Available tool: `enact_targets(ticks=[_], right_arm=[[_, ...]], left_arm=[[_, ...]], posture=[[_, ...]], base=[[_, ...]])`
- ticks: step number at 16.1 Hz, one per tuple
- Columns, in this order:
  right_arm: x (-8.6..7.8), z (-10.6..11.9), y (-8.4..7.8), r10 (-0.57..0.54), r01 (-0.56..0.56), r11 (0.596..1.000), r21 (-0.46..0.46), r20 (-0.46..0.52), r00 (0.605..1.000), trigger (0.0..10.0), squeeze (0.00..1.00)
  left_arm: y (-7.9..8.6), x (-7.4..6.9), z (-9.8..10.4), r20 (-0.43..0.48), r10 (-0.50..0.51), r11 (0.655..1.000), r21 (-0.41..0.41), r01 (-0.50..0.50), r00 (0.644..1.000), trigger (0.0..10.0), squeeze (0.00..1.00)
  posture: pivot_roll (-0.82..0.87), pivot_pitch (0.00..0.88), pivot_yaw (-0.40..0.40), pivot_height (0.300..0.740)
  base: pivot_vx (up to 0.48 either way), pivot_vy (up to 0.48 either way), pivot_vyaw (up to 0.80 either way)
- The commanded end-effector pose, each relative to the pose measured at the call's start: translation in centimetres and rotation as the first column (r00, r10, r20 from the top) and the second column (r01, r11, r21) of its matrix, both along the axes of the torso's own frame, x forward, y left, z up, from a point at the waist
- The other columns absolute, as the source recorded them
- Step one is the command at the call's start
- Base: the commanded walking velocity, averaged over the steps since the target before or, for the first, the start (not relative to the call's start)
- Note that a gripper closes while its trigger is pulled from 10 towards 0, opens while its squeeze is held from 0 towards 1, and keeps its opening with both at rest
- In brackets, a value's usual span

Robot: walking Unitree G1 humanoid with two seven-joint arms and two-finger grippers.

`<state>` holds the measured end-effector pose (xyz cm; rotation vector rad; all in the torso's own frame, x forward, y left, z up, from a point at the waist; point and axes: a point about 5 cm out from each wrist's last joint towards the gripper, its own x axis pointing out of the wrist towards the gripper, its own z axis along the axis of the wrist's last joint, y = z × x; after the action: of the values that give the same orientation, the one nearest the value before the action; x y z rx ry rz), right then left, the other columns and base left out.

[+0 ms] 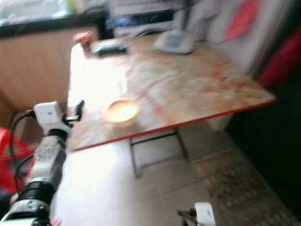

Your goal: Restocking fridge

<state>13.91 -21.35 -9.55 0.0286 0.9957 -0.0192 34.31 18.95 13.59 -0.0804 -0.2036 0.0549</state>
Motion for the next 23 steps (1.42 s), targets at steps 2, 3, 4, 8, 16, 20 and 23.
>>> enact_targets(ticks=[2,3,4,8,16,20,23], right_arm=[[0.4,0.2,-0.1,-0.002,0.002,1.000,-0.005,0.011,1.000,10.0,0.00],[0.4,0.2,-0.1,-0.001,0.001,1.000,-0.005,0.012,1.000,10.0,0.00],[0.4,0.2,-0.2,0.001,-0.001,1.000,-0.004,0.012,1.000,10.0,0.00],[0.5,0.2,-0.3,-0.001,0.001,1.000,-0.003,0.014,1.000,10.0,0.00],[0.6,0.3,-0.3,-0.003,0.003,1.000,-0.002,0.018,1.000,10.0,0.00],[0.6,0.3,-0.3,0.000,0.000,1.000,-0.004,0.020,1.000,10.0,0.00],[0.6,0.3,-0.3,0.000,0.001,1.000,-0.005,0.019,1.000,10.0,0.00]], left_arm=[[0.1,0.0,0.3,0.000,-0.014,1.000,0.012,0.014,1.000,10.0,0.00],[0.0,0.0,0.4,-0.003,-0.018,1.000,0.014,0.018,1.000,10.0,0.00],[0.0,0.0,0.4,-0.003,-0.019,1.000,0.015,0.019,1.000,10.0,0.00],[-0.1,0.0,0.2,-0.014,-0.029,0.997,-0.077,0.028,0.999,10.0,0.00],[0.2,-0.4,0.0,-0.005,-0.024,0.989,-0.146,0.023,1.000,10.0,0.00],[2.8,-1.7,-2.6,-0.076,0.032,0.960,-0.275,-0.052,0.997,10.0,0.99],[3.2,-2.2,-3.6,-0.107,0.021,0.936,-0.347,-0.057,0.994,10.0,1.00]], posture=[[0.04,0.000,0.005,0.740],[0.04,0.000,0.003,0.740],[0.04,0.000,0.002,0.740],[0.05,0.000,-0.002,0.740],[0.05,0.000,-0.004,0.740],[0.06,0.000,0.000,0.740],[0.06,0.000,-0.001,0.740]], base=[[0.324,0.000,0.00],[0.322,0.000,0.00],[0.289,0.000,0.00],[0.000,0.000,0.00],[0.000,0.000,0.00],[0.000,0.000,0.00],[0.000,0.000,0.00]])
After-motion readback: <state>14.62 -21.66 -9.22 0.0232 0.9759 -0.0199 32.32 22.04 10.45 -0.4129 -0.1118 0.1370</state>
